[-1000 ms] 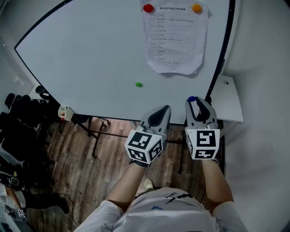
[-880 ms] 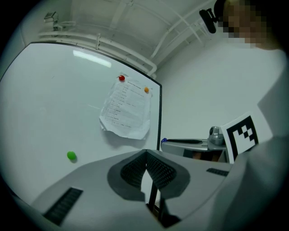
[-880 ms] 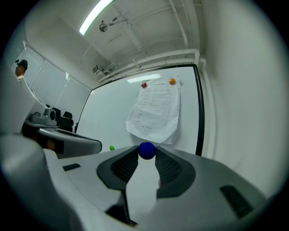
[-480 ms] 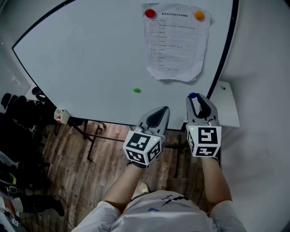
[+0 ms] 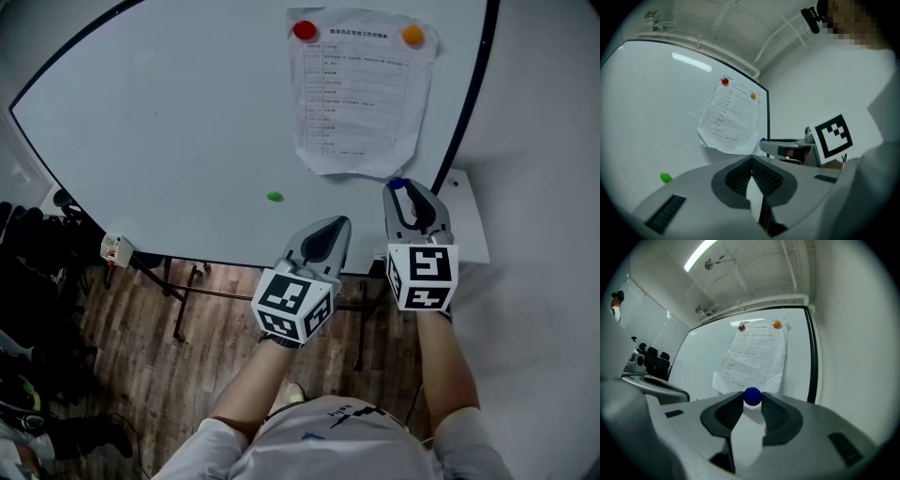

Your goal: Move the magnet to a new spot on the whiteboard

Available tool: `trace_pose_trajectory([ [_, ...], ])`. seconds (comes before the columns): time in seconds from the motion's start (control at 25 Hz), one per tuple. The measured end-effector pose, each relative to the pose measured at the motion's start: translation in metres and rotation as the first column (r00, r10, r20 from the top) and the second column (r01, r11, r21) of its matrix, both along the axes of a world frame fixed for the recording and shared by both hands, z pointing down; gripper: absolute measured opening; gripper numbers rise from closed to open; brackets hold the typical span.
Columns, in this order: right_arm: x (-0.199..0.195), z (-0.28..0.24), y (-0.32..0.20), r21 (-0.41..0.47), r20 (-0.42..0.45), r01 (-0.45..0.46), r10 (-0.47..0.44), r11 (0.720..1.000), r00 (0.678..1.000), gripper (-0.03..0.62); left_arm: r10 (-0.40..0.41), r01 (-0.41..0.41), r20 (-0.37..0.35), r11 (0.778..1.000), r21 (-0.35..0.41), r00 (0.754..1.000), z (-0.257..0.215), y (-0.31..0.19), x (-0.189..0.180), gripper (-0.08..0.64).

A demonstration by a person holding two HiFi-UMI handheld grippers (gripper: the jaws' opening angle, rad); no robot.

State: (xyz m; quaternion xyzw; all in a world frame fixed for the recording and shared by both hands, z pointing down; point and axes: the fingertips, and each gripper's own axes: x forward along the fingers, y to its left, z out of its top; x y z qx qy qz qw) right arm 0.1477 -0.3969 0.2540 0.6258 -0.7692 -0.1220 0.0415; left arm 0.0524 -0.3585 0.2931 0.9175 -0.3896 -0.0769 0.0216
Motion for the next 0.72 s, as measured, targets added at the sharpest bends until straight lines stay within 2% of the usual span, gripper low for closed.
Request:
trace_pose_trajectory([
  [0.72, -0.004, -0.005, -0.055, -0.014, -0.026, -0.053, 0.053, 0.998, 0.998, 0.126, 0.001, -0.001, 0.006, 1.000, -0.024, 1.000, 0.014, -0.032, -0.020, 0.011],
])
